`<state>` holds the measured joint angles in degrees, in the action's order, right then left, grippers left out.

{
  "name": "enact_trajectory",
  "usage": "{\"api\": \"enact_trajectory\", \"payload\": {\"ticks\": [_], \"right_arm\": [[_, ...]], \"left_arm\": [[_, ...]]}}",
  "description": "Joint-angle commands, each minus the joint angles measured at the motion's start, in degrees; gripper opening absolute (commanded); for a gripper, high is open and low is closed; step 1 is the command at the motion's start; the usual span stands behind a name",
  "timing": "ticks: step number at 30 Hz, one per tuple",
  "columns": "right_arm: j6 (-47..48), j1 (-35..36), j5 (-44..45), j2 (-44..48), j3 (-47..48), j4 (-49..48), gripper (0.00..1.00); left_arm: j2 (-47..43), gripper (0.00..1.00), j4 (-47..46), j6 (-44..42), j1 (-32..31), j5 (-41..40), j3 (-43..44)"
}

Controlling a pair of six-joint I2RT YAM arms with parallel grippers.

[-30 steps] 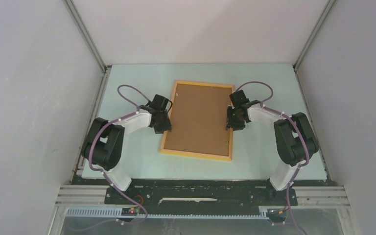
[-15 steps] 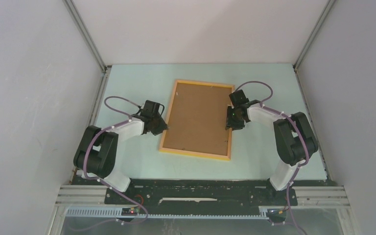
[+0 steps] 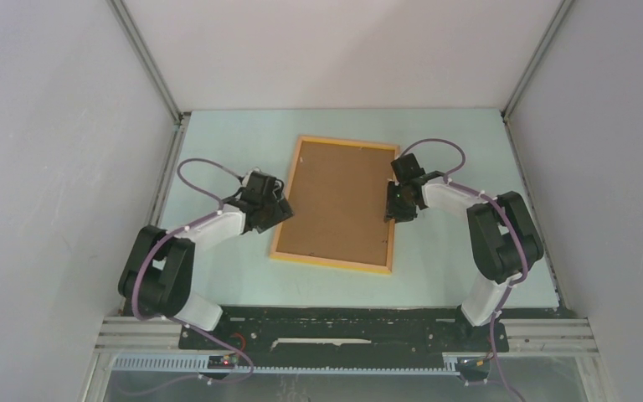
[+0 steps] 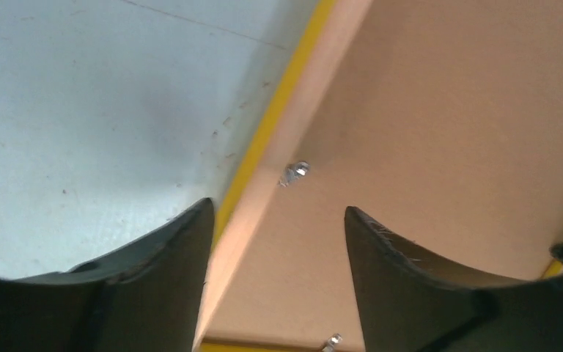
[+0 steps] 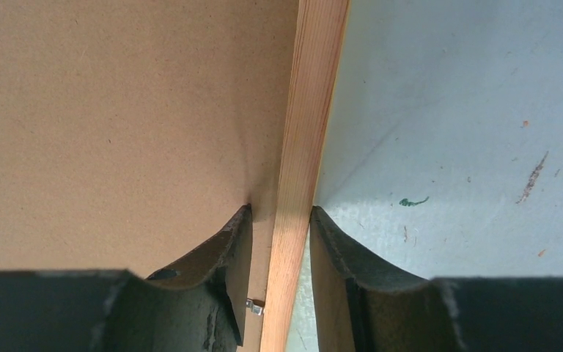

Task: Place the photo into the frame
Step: Install the photo frame at the center of the board.

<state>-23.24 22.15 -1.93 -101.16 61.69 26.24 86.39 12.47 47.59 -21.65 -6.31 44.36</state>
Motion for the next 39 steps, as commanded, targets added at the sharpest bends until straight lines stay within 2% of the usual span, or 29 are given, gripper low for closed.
{"api": "enact_trajectory", "payload": {"ticks": [1, 2, 4, 9, 15, 18, 22, 27, 34, 39], "right_arm": [[1.6, 1.1, -2.2, -2.1, 0.9, -1.8, 0.37], [1.8, 0.7, -2.3, -2.4, 1.2, -1.5, 0.32], [2.6, -0.4, -2.2, -3.0, 2.3, 0.6, 0.23], [8.6, -2.7, -1.8, -2.8, 5.5, 5.4, 0.16], [16.9, -3.3, -1.6, -6.7, 10.4, 8.1, 0.0], [18.9, -3.0, -0.2, -6.4, 10.5, 6.6, 0.0], [19.5, -3.3, 0.4, -5.8, 11.7, 6.0, 0.0], [19.0, -3.8, -0.3, -6.3, 12.2, 6.0, 0.0], [18.5, -3.8, 0.1, -5.9, 12.2, 6.0, 0.0], [18.2, -3.8, 0.4, -5.9, 12.1, 6.1, 0.0]], "left_arm": [[-4.9, 0.79, 7.2, -10.1, -1.2, -2.9, 5.0], [-5.1, 0.81, 7.5, -12.5, -1.2, -2.0, 5.3], [-4.3, 0.81, 9.6, -15.4, -1.2, -0.5, 7.0], [1.8, 0.78, 17.2, -22.5, -1.1, 2.9, 15.1], [9.6, 0.8, 24.7, -28.9, -0.9, 7.8, 23.3], [12.6, 0.77, 27.8, -31.3, -0.7, 8.3, 25.9], [14.4, 0.68, 27.9, -31.5, -0.7, 8.2, 26.7], [17.0, 0.46, 28.3, -31.2, -0.7, 6.5, 29.4], [17.8, 0.54, 27.9, -29.8, -1.7, 6.5, 28.6], [19.3, 0.48, 27.6, -28.4, -2.4, 6.5, 28.6]]}}
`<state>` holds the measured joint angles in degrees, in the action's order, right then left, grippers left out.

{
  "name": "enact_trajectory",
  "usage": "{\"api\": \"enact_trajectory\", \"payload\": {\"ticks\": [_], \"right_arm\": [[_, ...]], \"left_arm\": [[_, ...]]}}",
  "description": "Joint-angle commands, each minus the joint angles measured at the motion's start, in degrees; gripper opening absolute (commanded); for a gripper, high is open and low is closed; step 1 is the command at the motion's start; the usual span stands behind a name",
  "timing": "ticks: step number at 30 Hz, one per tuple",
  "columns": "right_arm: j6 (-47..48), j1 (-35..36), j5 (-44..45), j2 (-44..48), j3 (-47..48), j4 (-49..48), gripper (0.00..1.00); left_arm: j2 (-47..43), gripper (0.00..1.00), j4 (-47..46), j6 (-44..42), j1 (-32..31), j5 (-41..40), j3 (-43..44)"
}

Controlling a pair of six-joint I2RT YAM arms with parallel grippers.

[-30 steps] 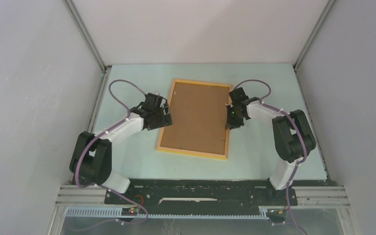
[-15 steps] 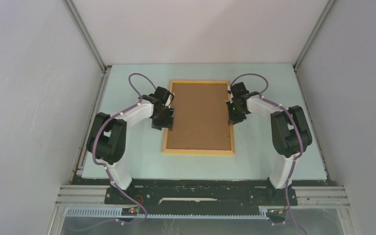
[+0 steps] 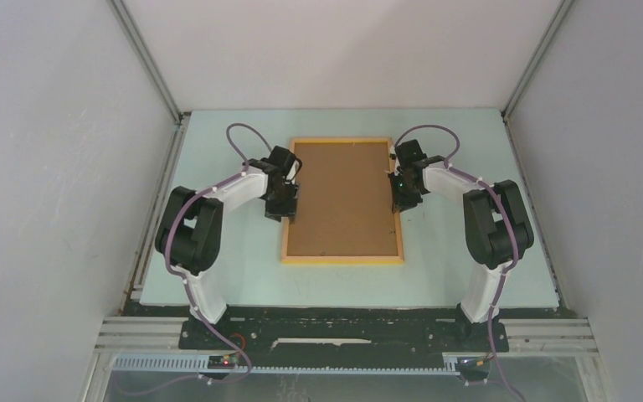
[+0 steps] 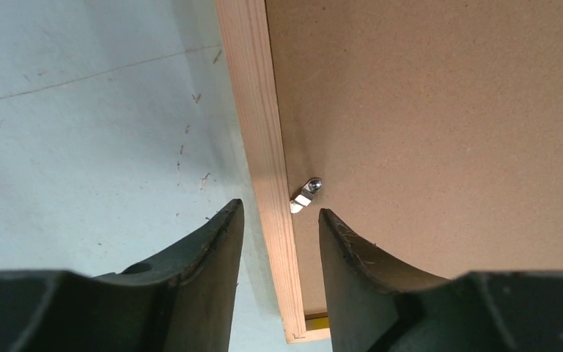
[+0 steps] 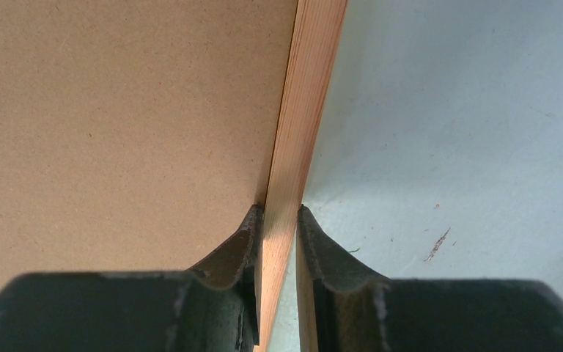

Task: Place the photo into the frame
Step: Install the photo frame at the center of the board.

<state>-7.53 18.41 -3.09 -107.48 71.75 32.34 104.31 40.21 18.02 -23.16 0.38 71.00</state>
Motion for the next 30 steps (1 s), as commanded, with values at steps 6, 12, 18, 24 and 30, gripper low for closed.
{"api": "enact_trajectory", "payload": {"ticks": [6, 12, 18, 24, 30], "right_arm": [[2.2, 0.1, 1.9, 0.5, 2.1, 0.1, 0.0], [2.2, 0.2, 1.8, 0.4, 2.1, 0.2, 0.0], [2.2, 0.3, 1.7, 0.4, 2.1, 0.2, 0.0], [2.4, 0.5, 1.5, 0.1, 2.2, 0.0, 0.0], [2.5, 0.9, 1.3, 0.0, 2.1, 0.0, 0.0]], "left_arm": [[1.8, 0.43, -0.1, 1.5, -1.4, -2.7, 1.7], [2.5, 0.44, -0.9, 2.5, -1.4, -3.4, 1.9], [3.2, 0.35, -0.7, 3.3, -1.2, -4.2, 2.6], [2.8, 0.2, -3.1, 5.8, 1.1, -1.0, 1.2], [2.5, 0.1, -6.9, 9.7, 2.7, 5.3, -0.8]]}}
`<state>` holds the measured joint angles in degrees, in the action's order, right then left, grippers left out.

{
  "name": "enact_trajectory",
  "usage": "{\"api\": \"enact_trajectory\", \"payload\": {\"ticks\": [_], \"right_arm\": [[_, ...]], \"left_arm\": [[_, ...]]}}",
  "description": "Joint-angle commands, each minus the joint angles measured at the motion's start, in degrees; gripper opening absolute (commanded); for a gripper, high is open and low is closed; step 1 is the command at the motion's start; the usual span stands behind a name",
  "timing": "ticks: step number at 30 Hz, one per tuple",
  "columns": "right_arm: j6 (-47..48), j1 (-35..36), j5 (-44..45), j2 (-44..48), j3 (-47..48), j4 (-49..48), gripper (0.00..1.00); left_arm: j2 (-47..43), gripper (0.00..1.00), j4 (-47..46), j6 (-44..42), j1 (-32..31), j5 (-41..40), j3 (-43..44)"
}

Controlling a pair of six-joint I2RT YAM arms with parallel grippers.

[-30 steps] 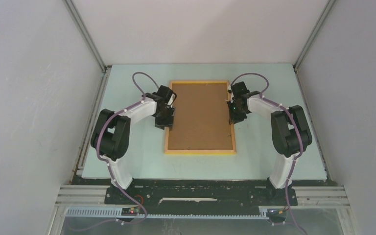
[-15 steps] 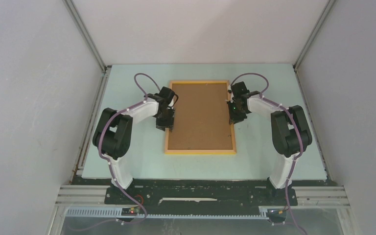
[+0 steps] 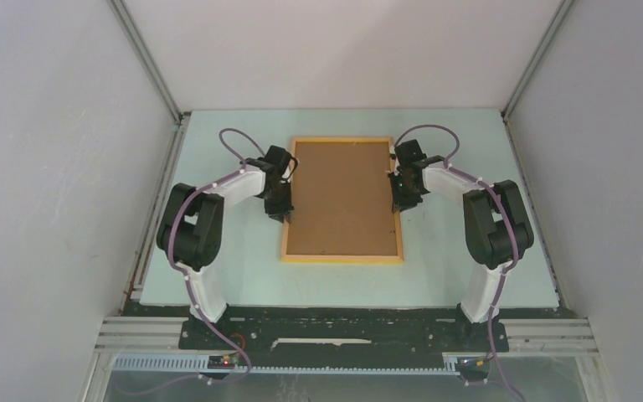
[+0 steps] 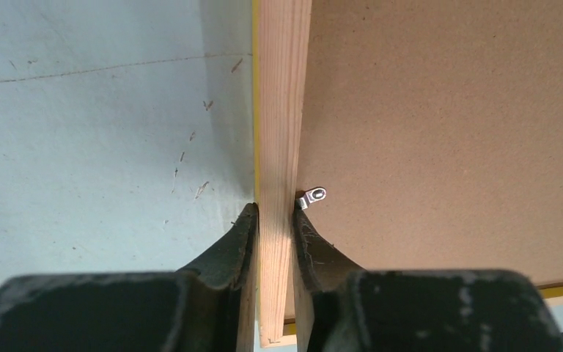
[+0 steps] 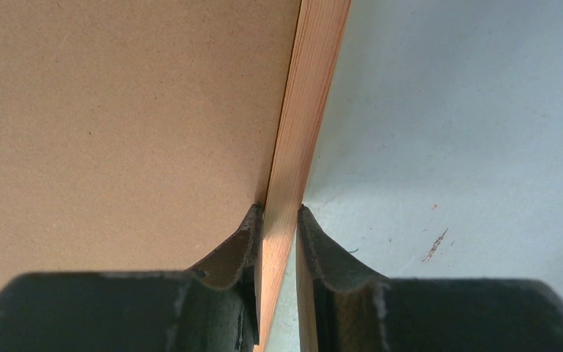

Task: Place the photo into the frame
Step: Install the photo frame at the center of the board.

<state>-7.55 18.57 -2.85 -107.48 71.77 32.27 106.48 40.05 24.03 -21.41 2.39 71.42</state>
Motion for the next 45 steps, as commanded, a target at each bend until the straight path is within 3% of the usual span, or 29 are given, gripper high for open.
{"api": "enact_trajectory", "payload": {"ticks": [1, 6, 9, 17, 21, 26, 35, 40, 45], "right_arm": [[2.5, 0.7, 1.1, 0.0, 2.1, 0.1, 0.0], [2.6, 0.9, 1.2, 0.0, 2.1, 0.2, 0.0], [2.7, 1.1, 1.6, -0.3, 2.1, 0.1, 0.0], [2.1, 1.5, 2.9, -0.2, 2.1, 0.1, 0.0], [0.6, 1.4, 5.0, 0.1, 2.1, 0.4, 0.0], [-0.6, 1.5, 5.8, 0.9, 2.0, 1.4, 0.0], [-3.2, 3.8, 5.7, 2.7, -0.6, 0.6, 0.0], [-3.3, 3.5, 5.2, 2.1, -0.6, -0.3, 0.0], [-3.5, 3.3, 4.7, 1.9, -0.6, -0.5, 0.0]], "left_arm": [[0.4, 0.1, -7.2, 4.2, 1.0, 3.8, -1.4], [-1.0, 0.11, -8.0, 5.6, 1.0, 3.5, -2.3], [-3.0, 0.21, -7.8, 6.0, 1.1, 4.1, -3.4], [-12.1, 0.6, -9.1, 5.1, 3.0, 6.8, -8.7], [-10.1, 0.7, -9.9, 5.1, 4.3, 9.4, -5.6], [-2.3, 0.72, -8.5, 4.6, 4.2, 6.0, 5.0], [13.5, 0.73, -4.5, 2.8, 4.4, -11.9, 29.9], [22.0, 0.67, -1.8, 6.4, 4.5, -12.0, 40.9], [26.5, 0.62, 1.1, 10.7, 4.4, -12.4, 46.5]]}}
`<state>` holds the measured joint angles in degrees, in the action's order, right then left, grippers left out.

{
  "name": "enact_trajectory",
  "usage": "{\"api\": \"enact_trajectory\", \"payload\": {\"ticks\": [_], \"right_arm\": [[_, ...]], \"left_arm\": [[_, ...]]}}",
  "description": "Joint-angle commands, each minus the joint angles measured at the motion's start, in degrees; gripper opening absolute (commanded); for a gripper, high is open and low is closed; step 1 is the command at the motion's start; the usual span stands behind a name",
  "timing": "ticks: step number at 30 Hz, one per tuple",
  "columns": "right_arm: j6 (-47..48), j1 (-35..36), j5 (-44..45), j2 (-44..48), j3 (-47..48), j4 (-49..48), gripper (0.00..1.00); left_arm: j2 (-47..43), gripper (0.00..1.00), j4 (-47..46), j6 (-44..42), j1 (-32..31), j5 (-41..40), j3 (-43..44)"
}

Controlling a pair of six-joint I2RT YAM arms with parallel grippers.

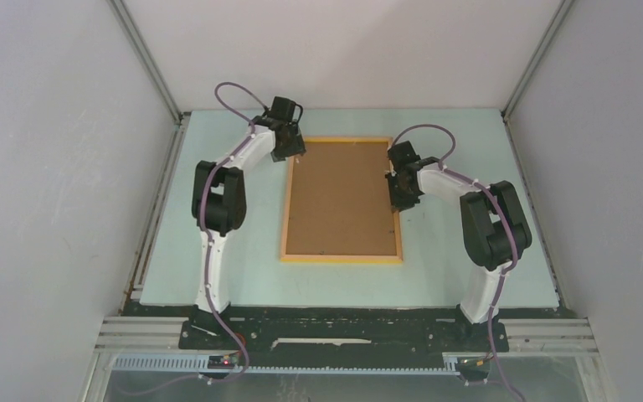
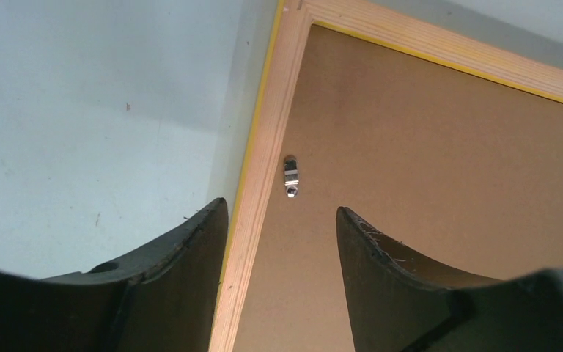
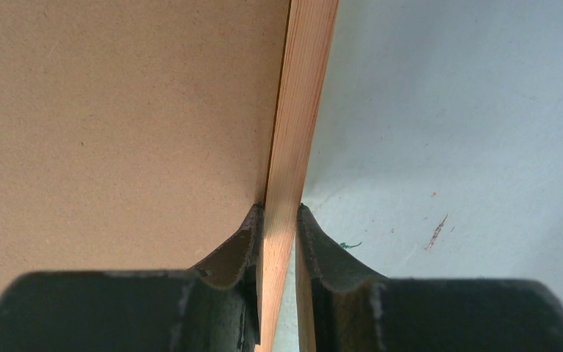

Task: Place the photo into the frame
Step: Install the photo frame at the center of the board.

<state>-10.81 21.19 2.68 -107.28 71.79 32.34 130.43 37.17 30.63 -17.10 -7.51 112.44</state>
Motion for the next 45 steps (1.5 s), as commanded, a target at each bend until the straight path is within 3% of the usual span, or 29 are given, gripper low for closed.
{"api": "enact_trajectory", "payload": {"ticks": [1, 9, 15, 21, 33, 45], "right_arm": [[-0.4, 0.7, -0.6, 1.7, -0.6, -0.3, 0.0], [-3.0, 1.1, -1.3, 4.0, -5.1, 1.3, 0.0], [-4.4, 2.5, -1.6, 6.5, -9.4, 0.8, 0.0], [-5.4, 3.2, -1.5, 9.7, -13.9, -0.5, 0.0], [-5.2, 2.8, -2.1, 10.4, -14.7, -2.1, 0.0], [-5.3, 3.5, -2.1, 11.8, -15.3, -1.7, 0.0]], "left_arm": [[3.2, 0.61, 5.2, 4.6, 0.1, -3.3, 6.4], [2.3, 0.59, 6.8, 7.0, 0.0, -2.2, 4.4], [-4.7, 0.66, 3.5, 4.6, -0.2, -4.2, -4.4], [-6.3, 0.67, 2.4, 5.1, -0.3, -2.6, -8.1], [-1.6, 0.74, 3.2, 7.4, -1.4, -3.4, -0.3], [3.3, 0.65, 8.0, 9.7, -2.6, -6.7, 5.2]]}}
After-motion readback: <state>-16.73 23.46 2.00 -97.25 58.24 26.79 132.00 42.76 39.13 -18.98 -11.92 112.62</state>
